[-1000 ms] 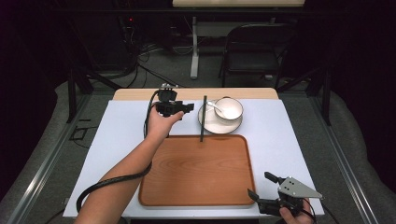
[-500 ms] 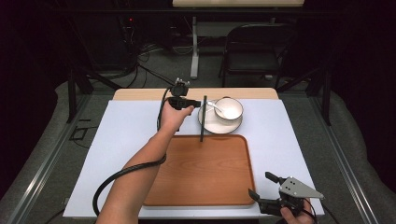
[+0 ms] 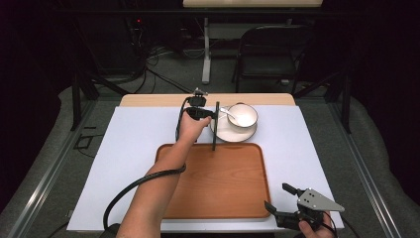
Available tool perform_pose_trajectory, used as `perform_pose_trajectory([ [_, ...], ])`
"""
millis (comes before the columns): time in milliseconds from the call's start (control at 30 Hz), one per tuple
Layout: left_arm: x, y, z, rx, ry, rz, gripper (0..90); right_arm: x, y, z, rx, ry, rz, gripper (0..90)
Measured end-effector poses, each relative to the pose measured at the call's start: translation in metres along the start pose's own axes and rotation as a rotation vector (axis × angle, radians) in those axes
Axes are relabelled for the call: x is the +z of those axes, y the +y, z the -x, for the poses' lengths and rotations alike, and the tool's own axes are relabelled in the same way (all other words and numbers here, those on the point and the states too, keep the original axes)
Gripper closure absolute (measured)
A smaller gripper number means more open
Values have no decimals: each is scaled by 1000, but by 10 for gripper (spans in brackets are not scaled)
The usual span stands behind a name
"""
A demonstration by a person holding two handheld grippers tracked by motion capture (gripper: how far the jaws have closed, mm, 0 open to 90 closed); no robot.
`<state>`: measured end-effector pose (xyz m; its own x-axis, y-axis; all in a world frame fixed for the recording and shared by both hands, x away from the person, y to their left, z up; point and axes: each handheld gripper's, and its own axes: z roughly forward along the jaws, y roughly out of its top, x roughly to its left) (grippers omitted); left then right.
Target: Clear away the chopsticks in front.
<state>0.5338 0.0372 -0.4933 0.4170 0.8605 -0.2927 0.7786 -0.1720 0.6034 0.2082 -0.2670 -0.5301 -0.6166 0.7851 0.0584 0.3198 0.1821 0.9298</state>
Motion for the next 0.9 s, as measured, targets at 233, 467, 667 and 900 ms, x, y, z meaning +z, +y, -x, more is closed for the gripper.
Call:
perform_pose_trajectory([
  [233, 13, -2, 4, -23, 24, -46, 720, -1, 0, 1, 4, -1, 4, 145],
  [467, 18, -2, -1, -66, 34, -83, 761, -1, 0, 1, 6, 0, 3, 145],
  [667, 19, -1, -3, -98, 23, -108, 778, -1, 0, 1, 4, 0, 4, 145],
  [900, 22, 0, -3, -142, 6, -130, 792, -1, 0, 1, 6, 0, 5, 145],
])
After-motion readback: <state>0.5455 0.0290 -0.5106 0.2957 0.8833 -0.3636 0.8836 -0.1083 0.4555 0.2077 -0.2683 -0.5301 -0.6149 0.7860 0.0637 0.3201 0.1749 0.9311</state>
